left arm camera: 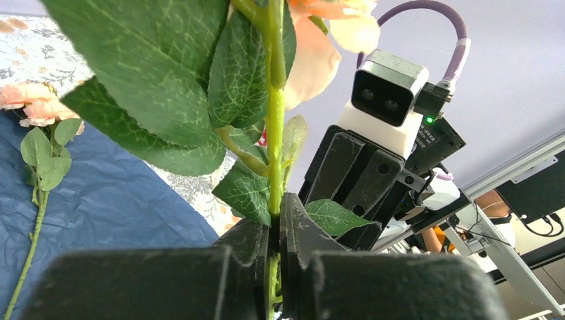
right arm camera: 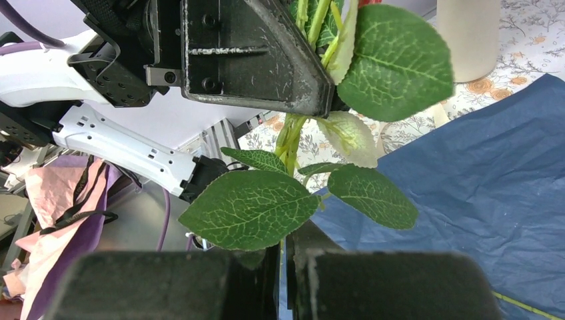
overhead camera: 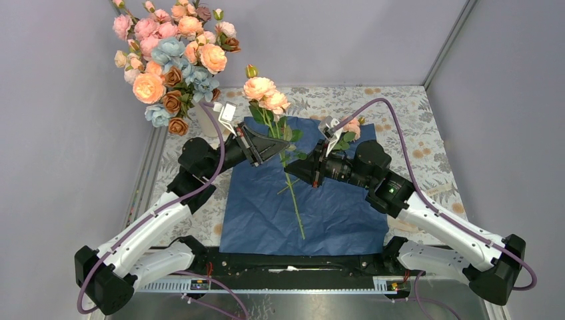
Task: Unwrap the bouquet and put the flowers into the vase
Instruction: Pick up the fake flower from the wrapping paper.
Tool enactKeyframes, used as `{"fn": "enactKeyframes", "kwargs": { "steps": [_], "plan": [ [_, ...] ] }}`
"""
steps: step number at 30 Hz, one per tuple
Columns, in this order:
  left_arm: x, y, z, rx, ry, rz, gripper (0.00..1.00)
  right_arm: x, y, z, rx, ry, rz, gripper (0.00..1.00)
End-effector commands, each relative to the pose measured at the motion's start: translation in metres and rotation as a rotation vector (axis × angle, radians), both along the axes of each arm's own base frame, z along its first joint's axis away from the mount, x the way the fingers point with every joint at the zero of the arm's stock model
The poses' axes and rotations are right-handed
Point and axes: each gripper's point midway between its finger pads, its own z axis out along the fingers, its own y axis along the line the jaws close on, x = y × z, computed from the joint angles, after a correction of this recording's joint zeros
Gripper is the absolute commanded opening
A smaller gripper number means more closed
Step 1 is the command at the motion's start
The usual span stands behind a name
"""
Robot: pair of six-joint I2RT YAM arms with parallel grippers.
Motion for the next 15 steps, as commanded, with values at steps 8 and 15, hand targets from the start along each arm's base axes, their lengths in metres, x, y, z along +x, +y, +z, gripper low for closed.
{"fn": "enactKeyframes", "kwargs": {
  "steps": [8,15],
  "plan": [
    [-0.004,0.003,0.031,-0.011,-0.118,0.007,0.0,0.003,-0.002,0.024,0.033,-0.063,-0.03,0.0],
    [0.009,0.013,0.025,0.184,-0.228,0.102,0.0,0.012,-0.015,0.023,0.031,-0.074,-0.119,0.52]
  ]
}}
